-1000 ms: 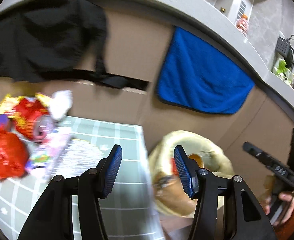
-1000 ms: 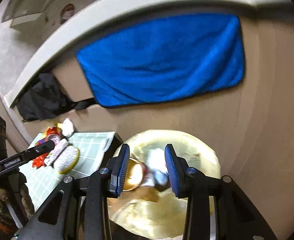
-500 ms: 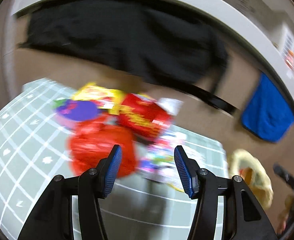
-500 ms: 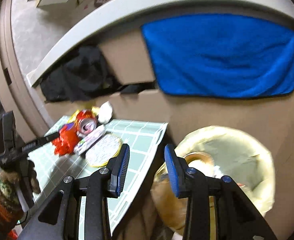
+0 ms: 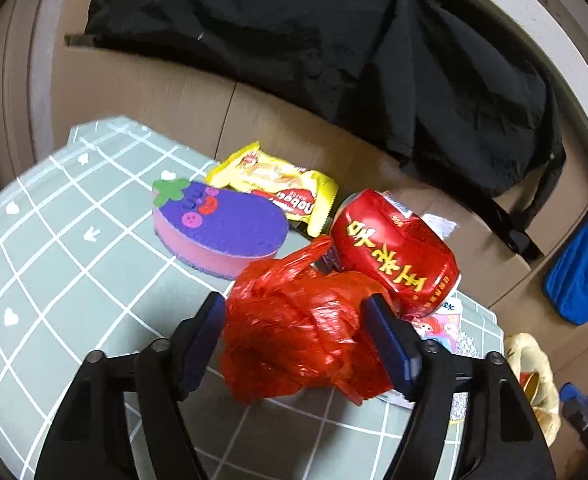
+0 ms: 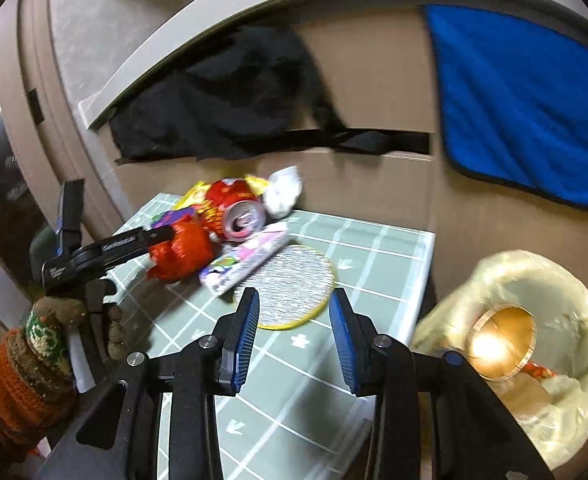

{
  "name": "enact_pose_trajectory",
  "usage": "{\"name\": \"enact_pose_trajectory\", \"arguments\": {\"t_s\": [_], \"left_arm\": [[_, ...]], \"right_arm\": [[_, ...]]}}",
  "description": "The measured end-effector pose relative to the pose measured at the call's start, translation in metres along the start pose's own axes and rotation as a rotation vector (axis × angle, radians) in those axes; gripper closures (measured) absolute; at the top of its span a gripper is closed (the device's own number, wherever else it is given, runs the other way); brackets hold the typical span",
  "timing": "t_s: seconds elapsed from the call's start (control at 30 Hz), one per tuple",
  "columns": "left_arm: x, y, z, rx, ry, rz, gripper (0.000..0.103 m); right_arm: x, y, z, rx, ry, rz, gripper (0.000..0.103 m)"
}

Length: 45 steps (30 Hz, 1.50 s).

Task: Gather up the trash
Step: 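Move both tools back to the table and grasp the white tissue with the right gripper, then lift the white tissue with the right gripper while the left reaches toward the tissue pack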

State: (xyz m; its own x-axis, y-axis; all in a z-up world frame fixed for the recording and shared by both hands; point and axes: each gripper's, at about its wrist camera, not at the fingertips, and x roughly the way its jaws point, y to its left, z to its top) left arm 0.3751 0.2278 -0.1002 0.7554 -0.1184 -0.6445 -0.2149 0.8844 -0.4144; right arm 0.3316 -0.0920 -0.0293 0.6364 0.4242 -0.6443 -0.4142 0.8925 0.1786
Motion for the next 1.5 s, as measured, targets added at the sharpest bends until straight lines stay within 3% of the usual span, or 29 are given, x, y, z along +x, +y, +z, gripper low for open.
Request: {"name": "enact_pose_trajectory", "arguments": {"t_s": [0.1,0.33,0.5,0.67,0.87,1.03,1.13,1.37,1.5], "left_arm": [[0.007,0.011,-0.001,-0.044,0.062,-0.068,0.025],[-0.019,0.030,-0.008,-0.027,0.070,-0.103,0.025],[-0.052,0.055,-0.008,-0.004,0.030,-0.123,0.025],[-0.078,0.056,-0.001,0.066,-0.020,-0.122,0.025],[-0.100,0.056,0.004,0.135,-0.063,-0.127,0.025],[-0.098,0.063,0.008,0.100,-0.074,-0.149,0.025],[-0.091,0.059,0.008,0.086,-0.062,-0.167,0.025],[-0.087,0.032,0.000,0.123,-0.042,-0.191,0.025],[-0.087,0.010,-0.010,0.160,-0.021,-0.230,0.025]], "right_arm": [[0.012,0.020,0.005,-0.045,0.015,0.010,0.068],[0.042,0.049,0.027,-0.120,0.042,0.032,0.068],[0.079,0.050,0.063,-0.084,0.050,0.044,0.068],[0.128,0.039,0.096,0.007,0.033,0.022,0.068],[0.200,0.022,0.105,0.027,0.080,-0.075,0.068],[0.235,0.007,0.097,0.155,0.199,0.059,0.067],[0.237,0.018,0.090,0.104,0.215,0.110,0.081],[0.186,0.048,0.077,-0.006,0.182,0.181,0.083],[0.130,0.039,0.073,-0.002,0.088,0.152,0.083]]}}
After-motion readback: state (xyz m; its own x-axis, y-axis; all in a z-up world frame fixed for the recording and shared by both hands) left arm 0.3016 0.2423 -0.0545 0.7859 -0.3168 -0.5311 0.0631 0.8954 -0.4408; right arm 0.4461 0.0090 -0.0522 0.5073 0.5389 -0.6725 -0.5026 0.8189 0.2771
